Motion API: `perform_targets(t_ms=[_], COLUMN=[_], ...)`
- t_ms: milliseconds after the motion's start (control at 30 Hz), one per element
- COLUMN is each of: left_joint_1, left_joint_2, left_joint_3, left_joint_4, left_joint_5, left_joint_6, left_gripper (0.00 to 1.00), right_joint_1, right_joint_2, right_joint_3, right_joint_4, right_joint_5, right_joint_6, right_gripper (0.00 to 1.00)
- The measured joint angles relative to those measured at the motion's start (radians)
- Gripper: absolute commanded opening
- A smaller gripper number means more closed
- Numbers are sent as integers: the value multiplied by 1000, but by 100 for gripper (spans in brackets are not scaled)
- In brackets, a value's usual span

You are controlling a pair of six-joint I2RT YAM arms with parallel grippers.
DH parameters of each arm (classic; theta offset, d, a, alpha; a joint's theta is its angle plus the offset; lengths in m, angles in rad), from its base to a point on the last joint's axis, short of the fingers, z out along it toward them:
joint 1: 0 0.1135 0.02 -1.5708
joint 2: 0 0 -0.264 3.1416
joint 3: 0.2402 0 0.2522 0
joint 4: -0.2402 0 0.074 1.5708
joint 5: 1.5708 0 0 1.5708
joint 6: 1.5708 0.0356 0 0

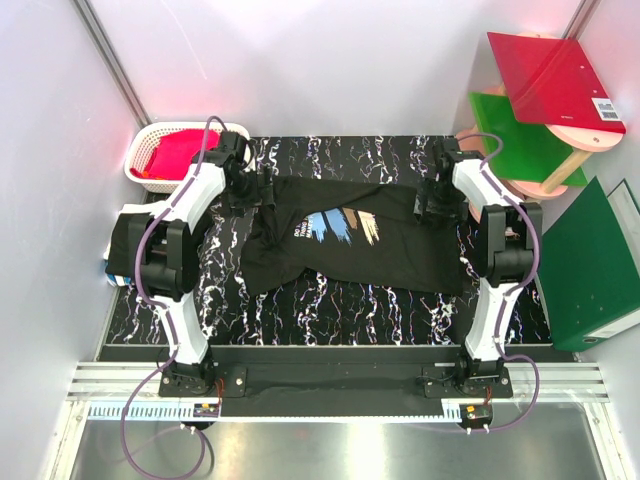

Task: Fold and stack the t-shirts
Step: Fold the flattened tshirt in 1/3 of the way

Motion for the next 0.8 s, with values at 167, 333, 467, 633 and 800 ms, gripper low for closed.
perform_targets(t_ms=[167, 333, 467, 633, 800], left_joint_1=[0, 0, 0, 0, 0], left_joint_2=[0, -2, -6, -6, -6], left_joint_3=[0, -8, -15, -26, -27], left_joint_4=[3, 5, 2, 2, -2], left_joint_5=[1, 3, 4, 7, 12], left_joint_6=[5, 14, 23, 25, 25], left_gripper=[99, 99, 99, 99, 99], right_joint_1=[26, 31, 32, 39, 44], right_joint_2=[68, 148, 167, 142, 29], right_joint_3=[21, 54, 66, 63, 35], right_joint_4=[1, 2, 4, 4, 8], right_joint_5=[156, 240, 282, 352, 452], right_joint_6=[-9, -21, -21, -22, -25], right_gripper=[68, 0, 0, 0, 0])
